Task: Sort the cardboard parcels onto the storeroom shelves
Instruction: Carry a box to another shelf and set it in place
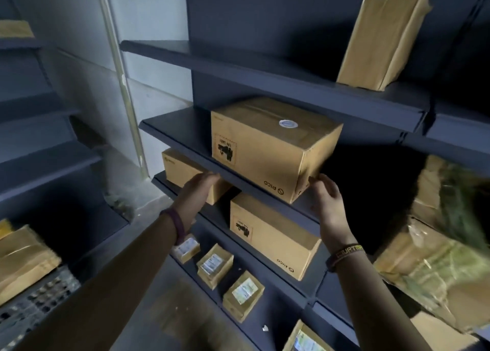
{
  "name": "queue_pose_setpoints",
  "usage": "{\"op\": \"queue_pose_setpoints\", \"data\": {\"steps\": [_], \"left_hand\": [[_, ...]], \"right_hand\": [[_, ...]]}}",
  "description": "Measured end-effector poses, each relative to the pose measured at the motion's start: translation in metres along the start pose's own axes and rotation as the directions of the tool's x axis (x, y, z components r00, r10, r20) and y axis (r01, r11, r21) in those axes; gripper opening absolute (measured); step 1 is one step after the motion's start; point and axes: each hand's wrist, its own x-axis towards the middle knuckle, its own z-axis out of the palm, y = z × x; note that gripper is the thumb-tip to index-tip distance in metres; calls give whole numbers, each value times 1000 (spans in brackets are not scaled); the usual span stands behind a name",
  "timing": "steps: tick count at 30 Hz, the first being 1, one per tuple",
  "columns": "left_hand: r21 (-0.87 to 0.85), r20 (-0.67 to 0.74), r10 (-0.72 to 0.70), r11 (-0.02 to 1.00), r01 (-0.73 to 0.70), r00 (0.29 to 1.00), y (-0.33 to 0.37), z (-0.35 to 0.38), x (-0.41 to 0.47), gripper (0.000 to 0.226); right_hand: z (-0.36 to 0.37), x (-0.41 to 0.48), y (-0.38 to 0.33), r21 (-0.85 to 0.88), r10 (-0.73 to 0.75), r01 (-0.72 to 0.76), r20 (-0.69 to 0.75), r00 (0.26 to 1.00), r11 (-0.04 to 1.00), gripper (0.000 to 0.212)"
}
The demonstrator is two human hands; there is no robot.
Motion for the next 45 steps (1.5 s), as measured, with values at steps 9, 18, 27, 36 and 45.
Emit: {"op": "queue_pose_setpoints", "data": {"steps": [9,18,27,36,45], "left_hand": [[37,0,-10,999,10,1000,30,-15,195,37],[-50,124,-19,998,25,992,64,-14,305,54],[-224,482,113,975,-2,869,57,-15,311,26],[-252,525,97,967,46,846,34,-102,253,30],[-141,606,-28,980,142,795,0,-220,199,10]], "right_hand": [[26,112,2,141,8,32,-276,961,990,64],[36,151,-4,217,6,67,-321,947,974,36],[52,132,-18,189,58,1,-305,951,982,34],[110,23,-25,245,-3,84,-315,949,966,40],[179,-92,-24,229,55,31,-360,931,973,45]]}}
